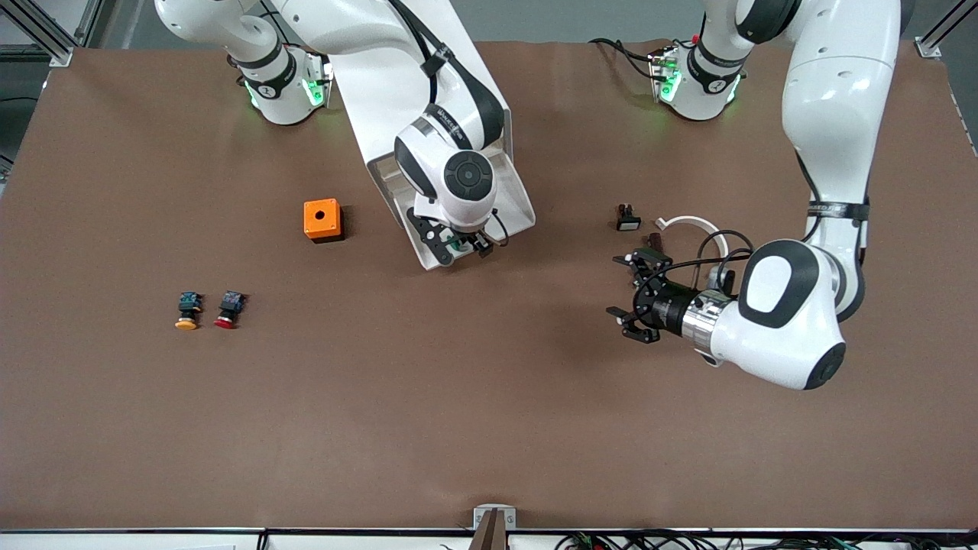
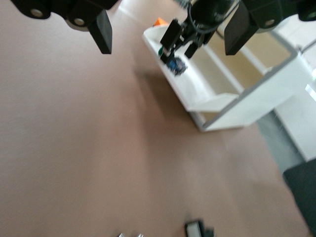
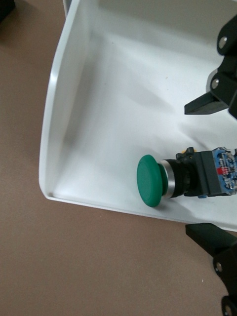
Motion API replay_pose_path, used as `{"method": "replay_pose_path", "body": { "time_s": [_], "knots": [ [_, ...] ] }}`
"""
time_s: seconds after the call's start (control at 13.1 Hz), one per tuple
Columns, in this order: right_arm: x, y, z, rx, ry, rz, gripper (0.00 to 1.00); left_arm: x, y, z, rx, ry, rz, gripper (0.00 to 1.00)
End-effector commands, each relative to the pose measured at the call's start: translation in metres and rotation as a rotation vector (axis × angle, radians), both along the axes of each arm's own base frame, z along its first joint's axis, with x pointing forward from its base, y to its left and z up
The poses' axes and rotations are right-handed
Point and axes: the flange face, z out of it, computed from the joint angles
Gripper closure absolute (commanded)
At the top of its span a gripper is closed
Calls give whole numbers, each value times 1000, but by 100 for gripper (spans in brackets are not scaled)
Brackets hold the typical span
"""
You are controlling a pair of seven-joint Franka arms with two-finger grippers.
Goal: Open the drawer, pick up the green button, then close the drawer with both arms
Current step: 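Grasp the green button with the right gripper while the left gripper releases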
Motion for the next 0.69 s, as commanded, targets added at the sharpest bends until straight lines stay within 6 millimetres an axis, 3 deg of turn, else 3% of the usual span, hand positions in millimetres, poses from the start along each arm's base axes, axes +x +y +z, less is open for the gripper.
{"method": "replay_pose_path", "body": {
  "time_s": [0.0, 0.15, 0.31, 0.46, 0.61],
  "knots": [
    [1, 3, -1, 9, 0, 14, 51, -5, 12, 33, 28, -160, -166, 0],
    [-2, 6, 0, 9, -2, 22, 78, -10, 11, 35, 145, -222, -300, 0],
    [-2, 6, 0, 18, 0, 70, 99, -14, 6, 47, 217, -280, -404, 0],
    [6, 5, 10, 29, -8, 78, 100, -15, 16, 58, 224, -337, -529, 0],
    [27, -9, 44, 19, 12, 60, 100, -16, 20, 62, 173, -374, -636, 0]
  ]
}}
